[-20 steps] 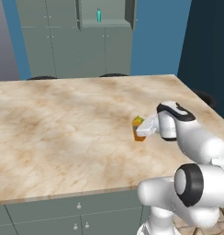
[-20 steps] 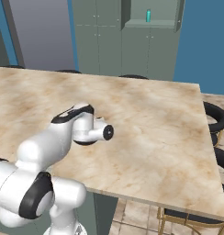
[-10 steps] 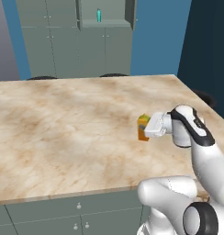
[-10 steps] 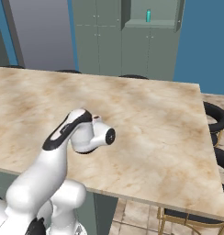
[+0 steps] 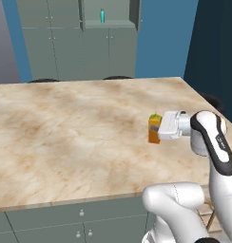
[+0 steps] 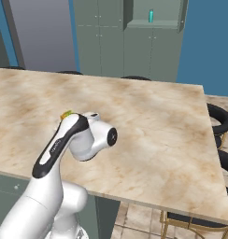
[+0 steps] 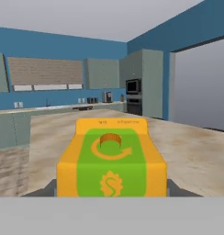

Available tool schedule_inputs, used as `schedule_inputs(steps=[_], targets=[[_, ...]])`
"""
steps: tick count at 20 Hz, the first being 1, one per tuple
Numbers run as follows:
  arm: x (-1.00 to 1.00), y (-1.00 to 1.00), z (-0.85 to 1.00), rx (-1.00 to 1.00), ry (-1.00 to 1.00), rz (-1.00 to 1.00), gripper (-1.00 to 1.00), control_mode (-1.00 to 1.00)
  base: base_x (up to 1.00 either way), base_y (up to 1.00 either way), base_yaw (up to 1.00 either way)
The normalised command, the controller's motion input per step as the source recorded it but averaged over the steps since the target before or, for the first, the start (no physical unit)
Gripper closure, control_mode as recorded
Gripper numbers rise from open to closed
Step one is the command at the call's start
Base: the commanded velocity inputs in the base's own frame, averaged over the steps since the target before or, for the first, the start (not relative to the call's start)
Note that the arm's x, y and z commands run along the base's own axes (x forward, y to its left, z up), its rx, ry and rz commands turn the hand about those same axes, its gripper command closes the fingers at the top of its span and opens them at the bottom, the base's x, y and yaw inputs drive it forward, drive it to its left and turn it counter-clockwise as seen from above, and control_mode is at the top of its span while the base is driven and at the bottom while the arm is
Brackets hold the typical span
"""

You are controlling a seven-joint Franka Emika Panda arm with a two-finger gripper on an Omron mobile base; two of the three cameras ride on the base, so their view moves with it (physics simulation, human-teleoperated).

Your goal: Pick the water bottle, boxed drink from the counter and place them in the open cabinet.

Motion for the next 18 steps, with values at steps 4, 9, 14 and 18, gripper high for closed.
schedule_inputs(steps=[4, 9, 14, 18], targets=[[-0.4, -0.04, 0.27, 0.08, -0.01, 0.02, 1.0, -1.0, 0.0, 0.0, 0.0], [-0.03, 0.0, 0.0, 0.0, 0.0, 0.01, 1.0, -1.0, 0.0, 0.0, 0.0], [0.0, 0.0, 0.0, 0.0, 0.0, 0.0, 1.0, 1.0, 0.0, 0.0, 0.0], [0.0, 0.0, 0.0, 0.0, 0.0, 0.0, 1.0, 1.0, -0.31, -0.06, 0.0]])
